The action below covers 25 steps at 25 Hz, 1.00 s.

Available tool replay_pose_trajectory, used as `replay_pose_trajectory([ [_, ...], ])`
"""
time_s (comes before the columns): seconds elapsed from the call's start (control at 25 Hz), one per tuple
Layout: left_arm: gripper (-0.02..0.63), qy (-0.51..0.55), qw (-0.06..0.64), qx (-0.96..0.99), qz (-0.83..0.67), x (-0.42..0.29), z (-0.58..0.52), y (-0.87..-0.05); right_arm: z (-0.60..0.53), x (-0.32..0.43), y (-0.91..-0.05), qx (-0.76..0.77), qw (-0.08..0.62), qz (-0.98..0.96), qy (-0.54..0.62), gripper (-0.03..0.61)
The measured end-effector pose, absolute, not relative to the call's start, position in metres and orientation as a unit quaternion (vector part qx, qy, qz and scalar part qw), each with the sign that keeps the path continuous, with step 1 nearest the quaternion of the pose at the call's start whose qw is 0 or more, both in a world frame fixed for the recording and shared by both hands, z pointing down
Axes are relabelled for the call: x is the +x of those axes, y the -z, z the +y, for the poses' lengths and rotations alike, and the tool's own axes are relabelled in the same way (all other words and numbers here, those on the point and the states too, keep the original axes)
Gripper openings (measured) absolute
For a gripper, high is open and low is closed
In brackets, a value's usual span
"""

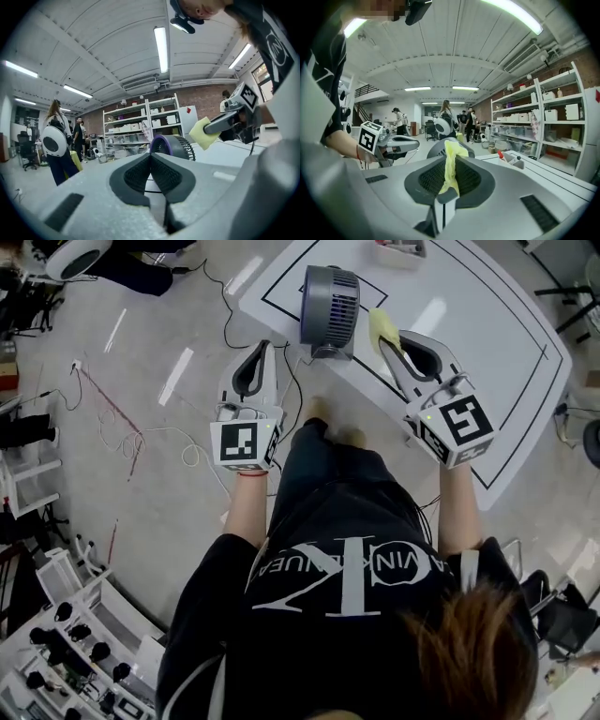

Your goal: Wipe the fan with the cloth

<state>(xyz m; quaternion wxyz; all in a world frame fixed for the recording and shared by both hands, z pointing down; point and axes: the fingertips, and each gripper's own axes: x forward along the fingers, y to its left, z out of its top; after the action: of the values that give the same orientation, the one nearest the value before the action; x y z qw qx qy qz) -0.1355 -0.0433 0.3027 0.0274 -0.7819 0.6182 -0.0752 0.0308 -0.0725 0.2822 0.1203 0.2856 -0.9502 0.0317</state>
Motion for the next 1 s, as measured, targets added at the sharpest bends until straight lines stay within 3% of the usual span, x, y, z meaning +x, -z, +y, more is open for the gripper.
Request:
replay_pose_trajectory([
  [1.0, 0.009, 0.008, 0.018, -0.761, 0.648, -0.164, -0.041, -0.231, -0.070, 0.040, -0.217, 0.325, 0.063, -0.944, 0.008, 0.038],
])
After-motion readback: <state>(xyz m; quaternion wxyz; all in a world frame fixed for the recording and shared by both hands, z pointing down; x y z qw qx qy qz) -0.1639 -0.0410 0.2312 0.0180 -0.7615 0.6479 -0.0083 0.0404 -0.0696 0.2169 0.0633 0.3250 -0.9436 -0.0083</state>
